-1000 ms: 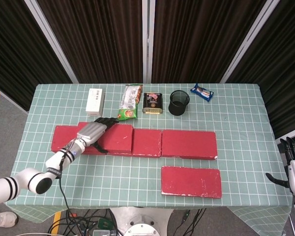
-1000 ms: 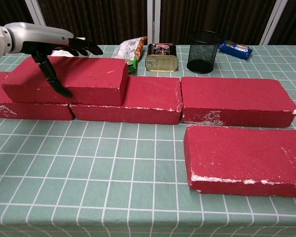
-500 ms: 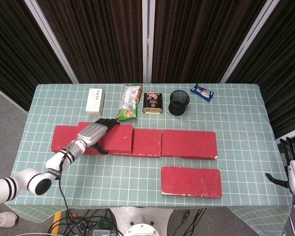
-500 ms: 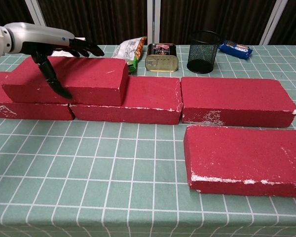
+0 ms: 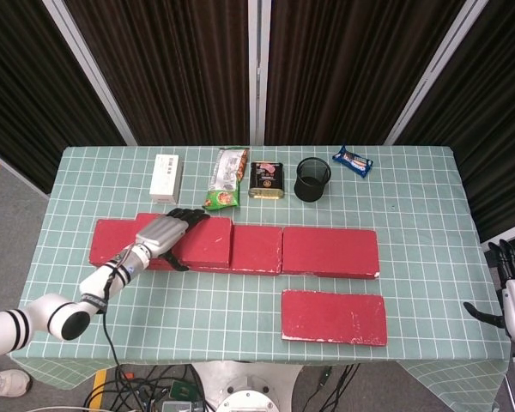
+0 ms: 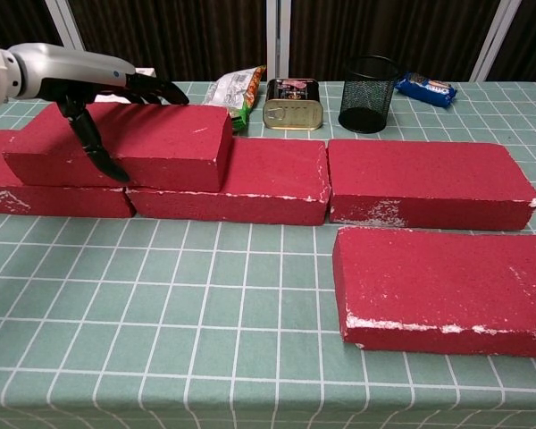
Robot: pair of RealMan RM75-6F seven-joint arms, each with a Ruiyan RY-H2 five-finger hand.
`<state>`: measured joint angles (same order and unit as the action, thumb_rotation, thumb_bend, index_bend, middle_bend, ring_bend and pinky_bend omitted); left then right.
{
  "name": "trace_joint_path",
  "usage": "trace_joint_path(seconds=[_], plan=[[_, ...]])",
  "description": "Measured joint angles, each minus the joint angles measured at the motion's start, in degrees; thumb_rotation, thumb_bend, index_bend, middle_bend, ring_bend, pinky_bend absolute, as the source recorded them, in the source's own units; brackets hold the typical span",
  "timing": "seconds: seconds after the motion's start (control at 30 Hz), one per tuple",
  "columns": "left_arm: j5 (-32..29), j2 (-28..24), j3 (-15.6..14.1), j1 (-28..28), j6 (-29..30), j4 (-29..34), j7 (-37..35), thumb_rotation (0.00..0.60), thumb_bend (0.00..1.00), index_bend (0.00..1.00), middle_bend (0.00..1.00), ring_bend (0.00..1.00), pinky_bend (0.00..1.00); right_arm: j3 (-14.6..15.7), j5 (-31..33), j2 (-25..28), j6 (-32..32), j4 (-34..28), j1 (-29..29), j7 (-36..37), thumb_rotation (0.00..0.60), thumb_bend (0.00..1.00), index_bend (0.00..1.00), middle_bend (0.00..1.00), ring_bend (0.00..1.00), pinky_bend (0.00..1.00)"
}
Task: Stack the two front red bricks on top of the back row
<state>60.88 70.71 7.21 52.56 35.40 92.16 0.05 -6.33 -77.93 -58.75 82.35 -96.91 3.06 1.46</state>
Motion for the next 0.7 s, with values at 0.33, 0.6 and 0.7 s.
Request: trace_joint_path(seconds=[0.33, 0.6, 0.7], plan=[[-0.43, -0.2, -0.21, 0.12, 0.02, 0.41, 0.29, 0.6, 0.0, 0.04, 0.0, 0.0, 0.0, 0.04, -0.02, 0.01, -0.07, -0.07, 0.03, -0.12, 0.6, 0.05, 0.0, 0.0, 0.0, 0.0], [-0.92, -0.44, -0.33, 0.21, 0.2, 0.81, 0.66, 0.6, 0.0, 0.04, 0.0, 0.0, 0.0, 0.04, 0.02, -0.01, -0.06, -0.01, 0.0, -0.04, 0.6, 0.04, 0.0, 0.0, 0.0, 0.0], [-0.99, -0.59, -0.38, 0.27, 0.16, 1.02, 0.78, 0.6, 0.0, 0.04, 0.0, 0.0, 0.0, 0.03, 0.05, -0.05, -0.09, 0.04, 0.02, -0.02, 0.6, 0.04, 0.0, 0.0, 0.0, 0.0]])
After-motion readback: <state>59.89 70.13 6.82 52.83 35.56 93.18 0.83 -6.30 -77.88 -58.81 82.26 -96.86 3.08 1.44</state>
